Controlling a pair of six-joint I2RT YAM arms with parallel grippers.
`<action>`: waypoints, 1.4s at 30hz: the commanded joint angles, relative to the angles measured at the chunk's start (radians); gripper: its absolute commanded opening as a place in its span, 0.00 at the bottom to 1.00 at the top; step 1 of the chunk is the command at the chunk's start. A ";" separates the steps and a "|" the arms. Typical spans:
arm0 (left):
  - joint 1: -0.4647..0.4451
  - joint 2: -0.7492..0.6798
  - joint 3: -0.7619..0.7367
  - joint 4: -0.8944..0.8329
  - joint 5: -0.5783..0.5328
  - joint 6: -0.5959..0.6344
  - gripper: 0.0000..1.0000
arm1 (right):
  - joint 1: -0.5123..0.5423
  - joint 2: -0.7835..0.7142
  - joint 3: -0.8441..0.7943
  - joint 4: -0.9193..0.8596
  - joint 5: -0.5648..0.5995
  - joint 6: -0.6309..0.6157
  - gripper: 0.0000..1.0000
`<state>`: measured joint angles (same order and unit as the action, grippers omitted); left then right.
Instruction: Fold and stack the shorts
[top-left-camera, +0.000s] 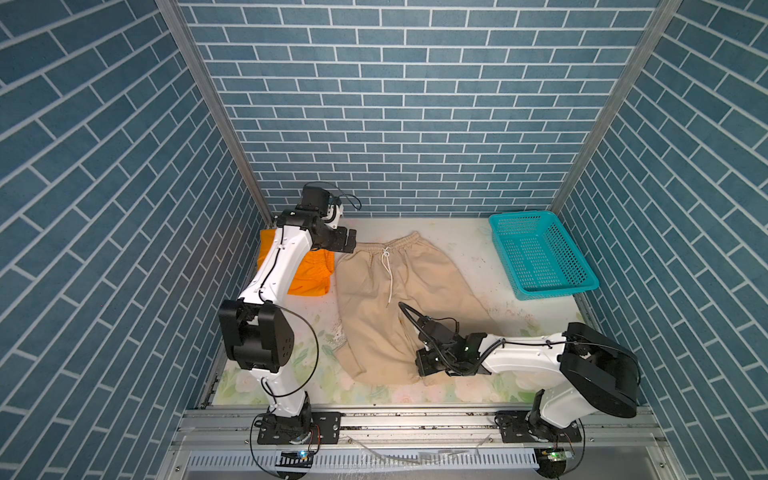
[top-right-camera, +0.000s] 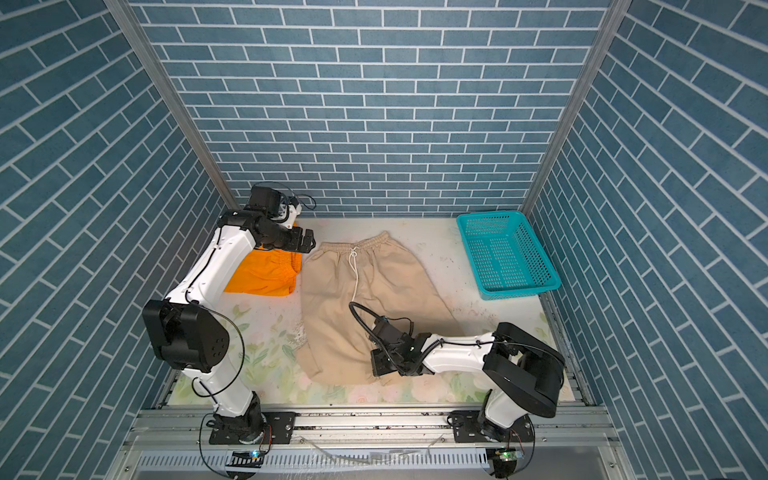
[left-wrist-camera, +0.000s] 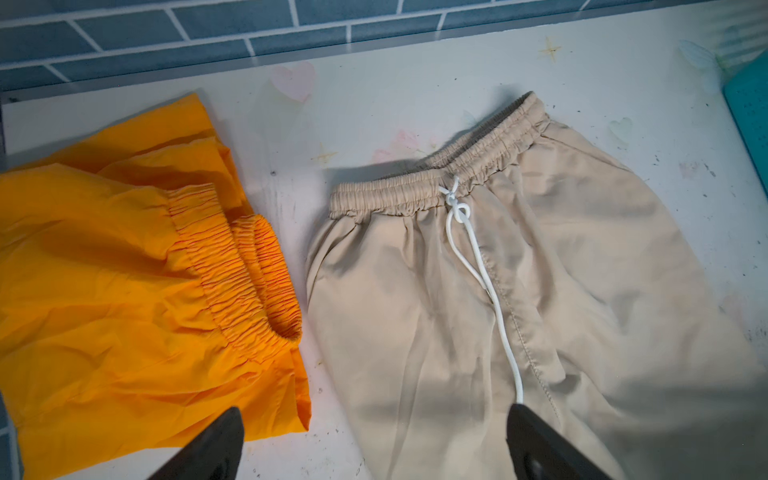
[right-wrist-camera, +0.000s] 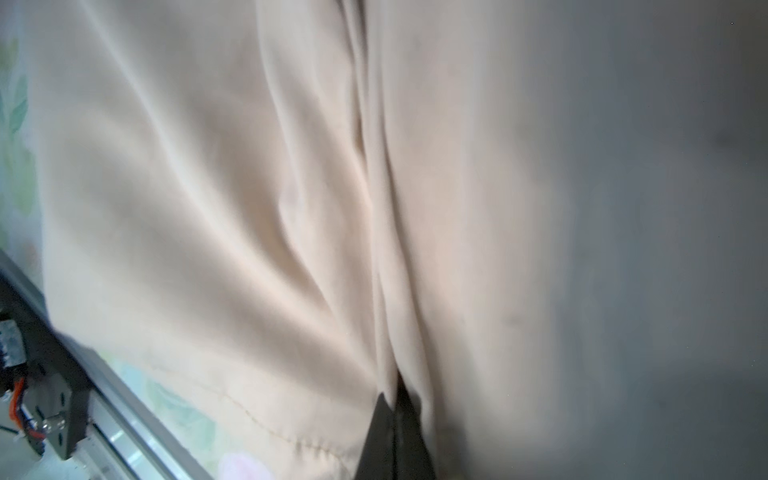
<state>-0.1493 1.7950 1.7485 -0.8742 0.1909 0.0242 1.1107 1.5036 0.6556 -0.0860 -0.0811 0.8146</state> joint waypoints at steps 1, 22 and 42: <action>-0.014 0.099 0.013 0.046 0.009 0.035 1.00 | -0.010 -0.082 -0.034 -0.108 0.017 -0.015 0.00; -0.036 0.647 0.428 0.014 -0.114 0.099 1.00 | -0.063 -0.255 -0.129 -0.140 0.025 0.009 0.00; -0.036 0.530 0.402 -0.191 -0.306 0.006 0.00 | -0.270 -0.299 -0.114 -0.372 0.117 -0.035 0.00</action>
<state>-0.1894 2.4248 2.1735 -0.9730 -0.0158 0.0795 0.8864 1.2144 0.5121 -0.3305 -0.0059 0.8089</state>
